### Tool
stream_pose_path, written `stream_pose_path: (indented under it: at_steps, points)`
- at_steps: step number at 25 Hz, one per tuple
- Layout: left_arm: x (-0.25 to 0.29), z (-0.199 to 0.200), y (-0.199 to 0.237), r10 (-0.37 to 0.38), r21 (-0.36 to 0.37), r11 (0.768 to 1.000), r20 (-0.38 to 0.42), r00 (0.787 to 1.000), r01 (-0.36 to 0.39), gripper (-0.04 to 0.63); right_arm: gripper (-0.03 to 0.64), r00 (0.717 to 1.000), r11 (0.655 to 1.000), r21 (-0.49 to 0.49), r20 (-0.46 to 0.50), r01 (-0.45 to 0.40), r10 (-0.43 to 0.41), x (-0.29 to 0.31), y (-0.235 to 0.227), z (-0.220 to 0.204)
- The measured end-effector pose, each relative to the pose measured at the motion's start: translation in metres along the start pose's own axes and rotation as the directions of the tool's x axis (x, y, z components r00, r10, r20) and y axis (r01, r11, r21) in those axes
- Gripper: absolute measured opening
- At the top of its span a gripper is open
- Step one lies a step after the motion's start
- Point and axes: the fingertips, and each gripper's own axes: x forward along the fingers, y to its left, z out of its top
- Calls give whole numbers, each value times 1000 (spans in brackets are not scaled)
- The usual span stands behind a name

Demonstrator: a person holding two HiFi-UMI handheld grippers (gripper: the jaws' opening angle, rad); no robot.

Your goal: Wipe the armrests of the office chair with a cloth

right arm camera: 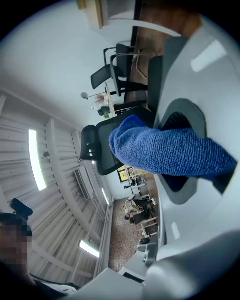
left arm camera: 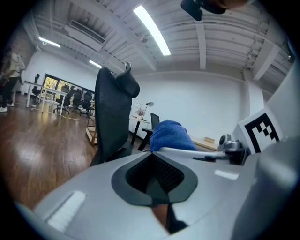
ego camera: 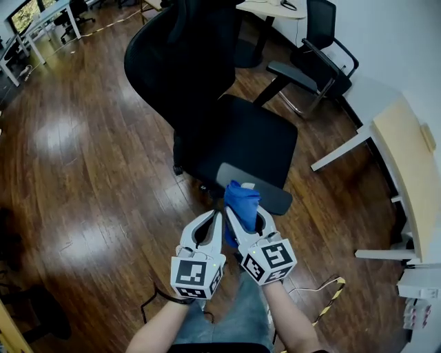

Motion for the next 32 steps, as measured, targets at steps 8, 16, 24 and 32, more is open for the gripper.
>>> stream_pose_path:
  at_steps: [8,16,24,32]
  points:
    - [72,38,-26,172,-62,984,95,981,-166,3,141,983,981,-71,-61,-178,174,19,-61,69]
    - [123,37,-30,347,-100,935,67,935,-340,3,141,931,933,-70,-132,-352,341,49,-119,89]
    - [156,50,-13,517,-78,854,30,855,-514,3,141,826,858,37,-249,-513,505,95,-161,42]
    - [167,52,8,647,-23,762,6,763,-647,3,141,662,753,140,-393,-643,638,121,-157,-63]
